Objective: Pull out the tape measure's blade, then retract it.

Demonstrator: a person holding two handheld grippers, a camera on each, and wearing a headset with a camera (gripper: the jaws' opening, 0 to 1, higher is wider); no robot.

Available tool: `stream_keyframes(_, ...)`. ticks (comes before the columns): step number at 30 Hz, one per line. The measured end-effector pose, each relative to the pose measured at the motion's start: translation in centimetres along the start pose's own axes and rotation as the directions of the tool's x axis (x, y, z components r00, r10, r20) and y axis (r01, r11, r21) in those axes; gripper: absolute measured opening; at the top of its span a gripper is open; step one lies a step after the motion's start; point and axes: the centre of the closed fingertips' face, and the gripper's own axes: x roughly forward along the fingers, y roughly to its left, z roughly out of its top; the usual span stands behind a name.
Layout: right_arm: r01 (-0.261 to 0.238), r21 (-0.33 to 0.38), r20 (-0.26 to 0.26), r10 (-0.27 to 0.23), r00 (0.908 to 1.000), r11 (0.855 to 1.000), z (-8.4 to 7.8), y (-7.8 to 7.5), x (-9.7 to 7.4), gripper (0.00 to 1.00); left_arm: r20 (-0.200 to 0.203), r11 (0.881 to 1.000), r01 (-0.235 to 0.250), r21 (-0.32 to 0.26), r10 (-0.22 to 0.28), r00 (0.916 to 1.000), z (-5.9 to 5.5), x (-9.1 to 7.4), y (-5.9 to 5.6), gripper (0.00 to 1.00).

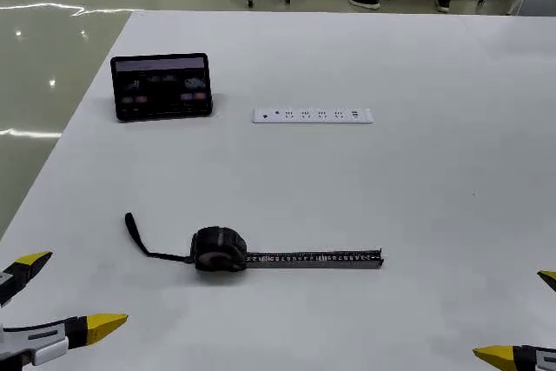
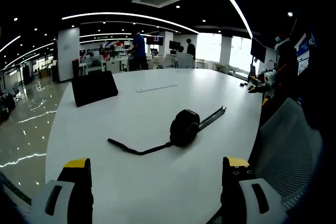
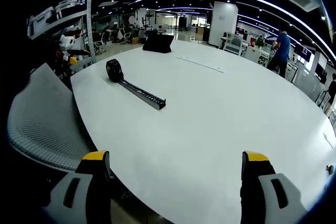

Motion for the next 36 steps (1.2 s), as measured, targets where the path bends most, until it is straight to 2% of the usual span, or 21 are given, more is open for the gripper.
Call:
stream_keyframes(6, -0.011, -0.007, -0.008, 0.011, 0.9999, 1.0, 0.1, 0.3, 0.2, 1.0, 0.014, 1.0, -0.012, 0.001, 0.012, 0.9998, 0.6, -0.4, 0.4, 1.0)
stream_keyframes(11, -0.008, -0.014, -0.002, 0.008, 1.0, 1.0, 0.5, -0.2, 0.3, 1.0, 0.004, 1.0, -0.024, 0.001, 0.024, 0.9997, -0.4, -0.6, 0.5, 1.0)
stream_keyframes(15, -0.01, -0.026, -0.007, 0.01, 0.9999, 1.0, 0.4, -0.4, 0.4, 1.0, 0.013, 0.999, -0.036, -0.021, 0.036, 0.9993, -0.5, -0.7, 0.5, 1.0)
stream_keyframes(18, -0.012, -0.034, -0.003, 0.012, 0.9999, 0.999, 0.6, -0.5, 0.3, 1.0, -0.001, 0.999, -0.033, -0.008, 0.033, 0.9995, -0.8, -0.6, 0.1, 1.0)
stream_keyframes(20, -0.011, -0.044, -0.005, 0.01, 0.9999, 0.999, 0.6, -0.6, 0.3, 1.0, -0.007, 0.999, -0.026, -0.019, 0.026, 0.9996, -0.9, -0.6, -0.1, 1.0)
stream_keyframes(23, -0.012, -0.066, -0.024, 0.01, 0.9997, 0.998, 0.3, -0.6, 0.4, 1.0, -0.036, 0.999, -0.039, -0.013, 0.038, 0.9986, -1.3, -0.6, 0.1, 1.0)
stream_keyframes(27, -0.029, -0.082, -0.034, 0.026, 0.9991, 0.996, 0.3, -0.5, 0.4, 1.0, -0.052, 0.999, -0.034, -0.01, 0.034, 0.9981, -1.2, -0.3, 0.0, 1.0)
stream_keyframes(30, -0.036, -0.098, -0.038, 0.033, 0.9987, 0.995, 1.0, -0.7, 0.6, 1.0, -0.052, 1.0, -0.026, -0.003, 0.026, 0.9983, -0.7, 0.2, -0.2, 1.0)
stream_keyframes(36, -0.066, -0.152, -0.055, 0.058, 0.9968, 0.986, 2.9, -1.5, 1.0, 1.0, -0.033, 0.999, -0.039, 0.02, 0.039, 0.9987, 1.9, 1.4, -0.8, 1.0)
